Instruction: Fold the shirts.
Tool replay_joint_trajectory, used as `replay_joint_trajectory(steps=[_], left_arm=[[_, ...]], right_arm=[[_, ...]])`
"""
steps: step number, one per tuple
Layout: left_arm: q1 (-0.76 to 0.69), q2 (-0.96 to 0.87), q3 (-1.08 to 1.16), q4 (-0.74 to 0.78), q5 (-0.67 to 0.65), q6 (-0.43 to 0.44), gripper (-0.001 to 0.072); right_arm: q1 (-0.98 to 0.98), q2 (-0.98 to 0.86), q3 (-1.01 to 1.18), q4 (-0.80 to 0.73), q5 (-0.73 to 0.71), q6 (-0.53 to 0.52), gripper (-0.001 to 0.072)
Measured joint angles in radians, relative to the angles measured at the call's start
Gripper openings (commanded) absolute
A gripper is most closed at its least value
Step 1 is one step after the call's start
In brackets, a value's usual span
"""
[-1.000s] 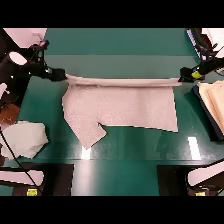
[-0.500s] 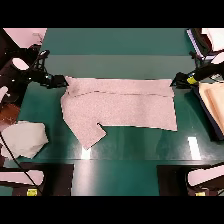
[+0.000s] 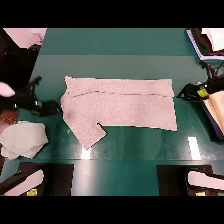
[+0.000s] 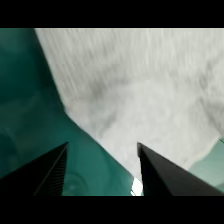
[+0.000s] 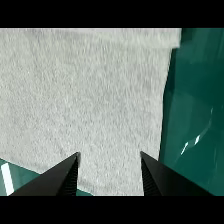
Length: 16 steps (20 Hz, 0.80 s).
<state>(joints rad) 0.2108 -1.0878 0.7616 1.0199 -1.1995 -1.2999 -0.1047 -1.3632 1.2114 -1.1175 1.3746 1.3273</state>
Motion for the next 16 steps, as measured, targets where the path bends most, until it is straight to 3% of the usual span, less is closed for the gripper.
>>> replay_joint_trajectory(steps=[3,6,16], left_arm=[[0.003,0.089,-0.187,-0.085,0.039,0.016,0.0497],[0.005,0.123,-0.304,-0.185,0.087,0.089,0.0496],[0.005,0.143,-0.403,-0.312,0.218,0.151,0.0496]], right_arm=[[-0.004,0.064,-0.068,0.000,-0.022,-0.006,0.0429],[-0.005,0.107,-0.098,0.001,-0.029,-0.010,0.0429],[-0.005,0.165,-0.116,0.026,-0.035,-0.012,0.0429]])
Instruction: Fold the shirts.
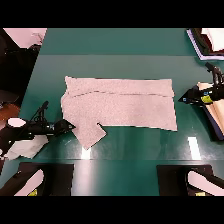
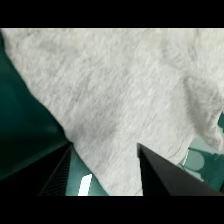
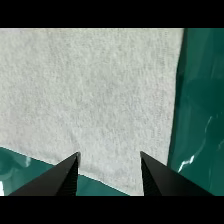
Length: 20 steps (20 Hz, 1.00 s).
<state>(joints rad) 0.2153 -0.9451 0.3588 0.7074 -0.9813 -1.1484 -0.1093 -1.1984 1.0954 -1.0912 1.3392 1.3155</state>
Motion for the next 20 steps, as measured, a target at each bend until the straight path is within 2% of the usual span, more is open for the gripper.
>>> replay_joint_trajectory(steps=[6,7,9,15,17,20], left_arm=[[-0.039,-0.001,-0.003,-0.028,0.063,0.004,0.0495],[-0.069,-0.003,-0.003,-0.032,0.079,0.003,0.0455],[-0.124,-0.011,-0.003,-0.022,0.114,-0.006,0.0028],[-0.179,-0.011,0.067,-0.029,0.103,-0.031,0.0025],[-0.184,-0.011,0.098,-0.031,0.083,-0.031,0.0024],[-0.187,-0.011,0.126,-0.031,0.066,-0.027,0.0025]], right_arm=[[0.000,0.002,0.000,0.021,0.000,0.000,0.0429],[0.000,0.002,0.000,0.023,-0.001,0.000,0.0429],[0.000,0.002,0.000,0.021,0.000,0.000,0.0429],[-0.082,0.021,-0.079,0.018,0.050,-0.001,0.0431],[-0.154,0.042,-0.169,0.017,0.061,-0.010,0.0535],[-0.276,0.051,-0.313,0.017,0.070,-0.032,0.0531]])
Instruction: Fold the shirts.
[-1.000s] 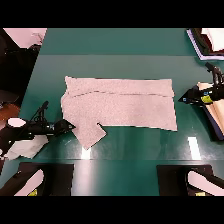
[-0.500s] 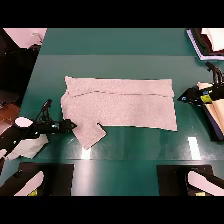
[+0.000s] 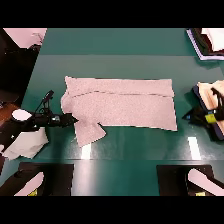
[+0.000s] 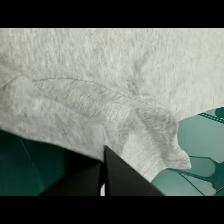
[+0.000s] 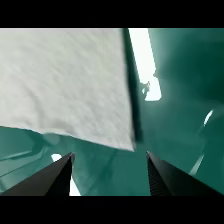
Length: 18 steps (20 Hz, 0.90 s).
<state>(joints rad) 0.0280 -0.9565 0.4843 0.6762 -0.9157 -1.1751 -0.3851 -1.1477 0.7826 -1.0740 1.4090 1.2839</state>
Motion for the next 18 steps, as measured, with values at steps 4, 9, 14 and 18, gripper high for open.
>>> replay_joint_trajectory(steps=[4,9,14,18], left_arm=[[-0.001,0.000,0.013,-0.001,-0.006,0.003,0.0025],[-0.001,0.000,0.017,-0.002,-0.009,0.004,0.0025],[-0.001,0.000,0.017,-0.002,-0.011,0.005,0.0024],[-0.001,0.002,0.018,0.002,-0.036,0.002,0.0021]], right_arm=[[-0.089,-0.030,-0.141,0.026,-0.023,-0.044,0.0501],[-0.094,-0.076,-0.189,0.142,-0.064,-0.084,0.0477],[0.014,-0.116,-0.154,0.173,-0.134,-0.097,0.0176],[0.067,-0.090,-0.120,0.143,-0.183,-0.100,0.0010]])
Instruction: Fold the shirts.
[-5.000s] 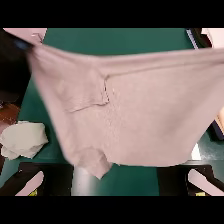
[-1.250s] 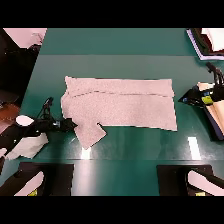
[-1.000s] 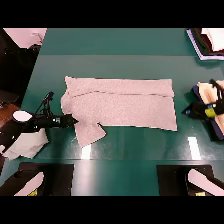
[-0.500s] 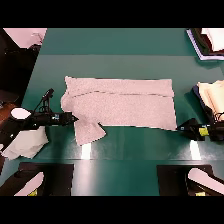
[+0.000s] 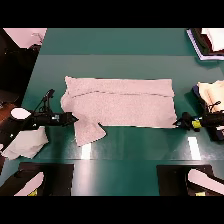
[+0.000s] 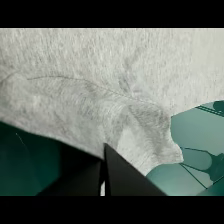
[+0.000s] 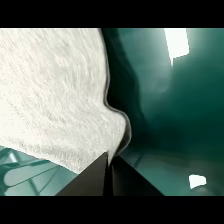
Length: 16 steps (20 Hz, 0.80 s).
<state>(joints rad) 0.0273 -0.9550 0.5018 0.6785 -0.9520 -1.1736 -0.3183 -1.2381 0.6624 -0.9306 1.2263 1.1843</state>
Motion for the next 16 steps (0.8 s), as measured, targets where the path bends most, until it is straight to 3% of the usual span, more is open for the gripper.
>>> replay_joint_trajectory(steps=[4,11,14,16], left_arm=[[0.000,0.059,0.000,0.103,-0.105,-0.072,0.0021],[0.000,0.371,0.001,0.239,-0.390,-0.223,0.0024],[-0.001,0.422,0.023,0.219,-0.408,-0.255,0.0024],[-0.001,0.411,0.049,0.211,-0.349,-0.263,0.0024]], right_arm=[[0.014,0.113,0.039,-0.115,0.069,0.018,0.0010],[0.019,0.410,0.045,-0.304,0.293,0.048,0.0010],[0.019,0.489,0.066,-0.288,0.312,0.053,0.0009],[0.019,0.486,0.101,-0.260,0.301,0.055,0.0010]])
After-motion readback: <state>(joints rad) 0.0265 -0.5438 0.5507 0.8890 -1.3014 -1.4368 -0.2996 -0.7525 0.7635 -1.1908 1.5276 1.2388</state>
